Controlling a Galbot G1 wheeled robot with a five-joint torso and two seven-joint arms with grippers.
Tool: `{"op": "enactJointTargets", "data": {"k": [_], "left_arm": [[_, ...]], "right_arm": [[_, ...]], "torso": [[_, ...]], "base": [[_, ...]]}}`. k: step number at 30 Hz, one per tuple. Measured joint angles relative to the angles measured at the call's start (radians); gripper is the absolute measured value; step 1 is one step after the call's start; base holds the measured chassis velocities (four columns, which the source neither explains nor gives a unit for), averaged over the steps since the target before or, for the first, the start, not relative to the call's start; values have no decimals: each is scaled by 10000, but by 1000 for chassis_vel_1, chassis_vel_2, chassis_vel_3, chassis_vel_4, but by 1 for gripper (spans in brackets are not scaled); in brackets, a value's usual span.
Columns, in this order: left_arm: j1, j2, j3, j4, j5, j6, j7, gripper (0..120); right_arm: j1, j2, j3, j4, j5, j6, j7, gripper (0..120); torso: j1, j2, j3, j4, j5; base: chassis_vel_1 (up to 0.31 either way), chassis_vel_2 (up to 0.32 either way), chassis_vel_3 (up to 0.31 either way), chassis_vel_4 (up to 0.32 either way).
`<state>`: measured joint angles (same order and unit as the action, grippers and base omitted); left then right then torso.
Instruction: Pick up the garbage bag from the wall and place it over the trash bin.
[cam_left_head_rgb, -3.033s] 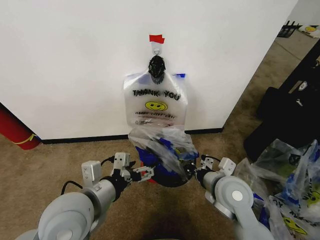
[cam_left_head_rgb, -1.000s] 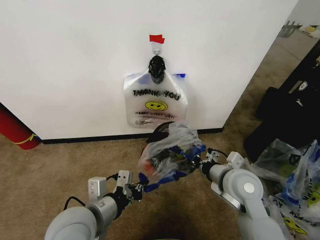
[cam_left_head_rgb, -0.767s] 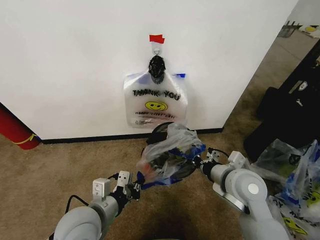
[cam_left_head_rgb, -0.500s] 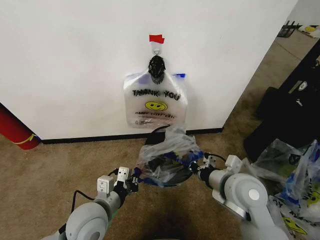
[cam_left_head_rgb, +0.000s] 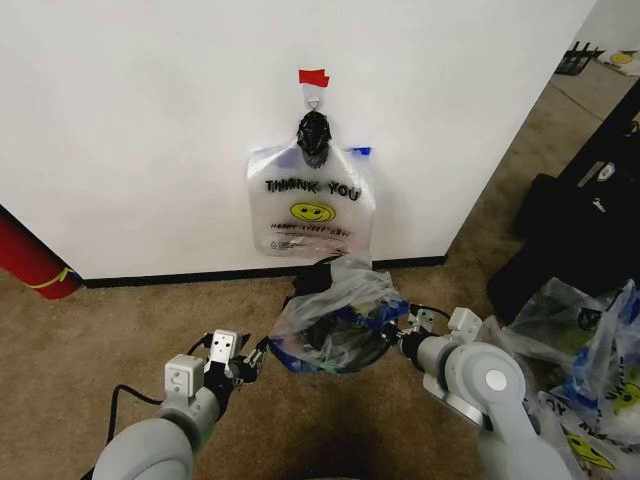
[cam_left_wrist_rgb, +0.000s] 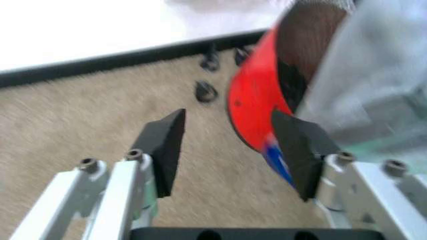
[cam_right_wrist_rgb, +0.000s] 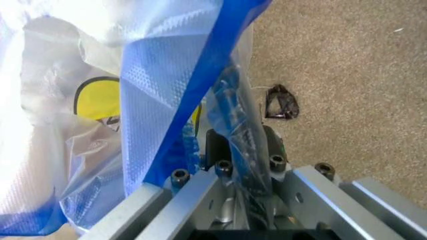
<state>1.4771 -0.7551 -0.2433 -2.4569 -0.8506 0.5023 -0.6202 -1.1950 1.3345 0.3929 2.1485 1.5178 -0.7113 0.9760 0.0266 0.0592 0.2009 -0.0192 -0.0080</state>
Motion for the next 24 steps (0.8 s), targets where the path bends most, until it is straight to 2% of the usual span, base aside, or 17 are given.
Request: {"op": "enactJointTargets", "data": {"k": [4, 6, 7, 8, 9, 11, 14, 15, 18, 20, 21, 24], "left_arm": [[81, 60, -319, -184, 207, -188, -24, 68], [121, 139, -556, -348, 218, -576, 198, 77], [146, 295, -773, -431, 372, -1268, 986, 84], [48, 509, -822, -425, 1105, -1880, 2009, 88], [48, 509, -822, -425, 1105, -1880, 2009, 88], [-298, 843, -591, -286, 2190, -2495, 3196, 96], [-1255, 1384, 106, -58, 3146, -2868, 4755, 98], [-1255, 1384, 106, -58, 3146, -2868, 4755, 98], [-2503, 2002, 1313, 355, 4316, -3198, 5663, 97], [-2810, 2312, 1663, 566, 5060, -3401, 5897, 97], [-2875, 2502, 1808, 689, 5558, -3533, 6020, 97], [-3169, 2690, 2220, 944, 6075, -3672, 6152, 97]], "right_arm": [[24, -46, 56, -83, 3, 0, 6, 0], [41, -73, 117, -158, 5, -6, 29, 0], [46, -85, 153, -201, 11, -12, 78, 0], [35, -85, 156, -202, 17, -13, 116, 0], [35, -85, 156, -202, 17, -13, 116, 0], [3, -84, 140, -143, 24, -12, 179, 0], [-43, -88, 120, -27, 27, -19, 257, 0], [-43, -88, 120, -27, 27, -19, 257, 0], [-89, -88, 97, 39, -7, -35, 317, 0], [20, -84, -110, -4, -49, -42, 332, 0], [145, -61, -316, -94, -68, -53, 331, 0], [235, 14, -544, -203, -117, -78, 319, 0]], "torso": [[0, 0, 0, 0, -2], [0, 0, 0, 0, 0], [0, 0, 0, 0, 0], [0, 0, 0, 1, 0], [0, 0, 0, 1, 0], [0, 0, 0, 0, 1], [0, 0, 0, -1, -1], [0, 0, 0, -1, -1], [1, 0, 1, -6, -4], [1, 0, 1, -11, -4], [0, 0, 1, 0, 6], [1, 0, 1, 8, -2]], "base": [[0, 0, 0, 0], [0, 0, 0, 0], [0, 0, 0, 0], [0, 0, 0, 0], [0, 0, 0, 0], [0, 0, 0, 0], [0, 0, 0, 0], [0, 0, 0, 0], [0, 0, 0, 0], [0, 0, 0, 0], [0, 0, 0, 0], [0, 0, 0, 0]]}}
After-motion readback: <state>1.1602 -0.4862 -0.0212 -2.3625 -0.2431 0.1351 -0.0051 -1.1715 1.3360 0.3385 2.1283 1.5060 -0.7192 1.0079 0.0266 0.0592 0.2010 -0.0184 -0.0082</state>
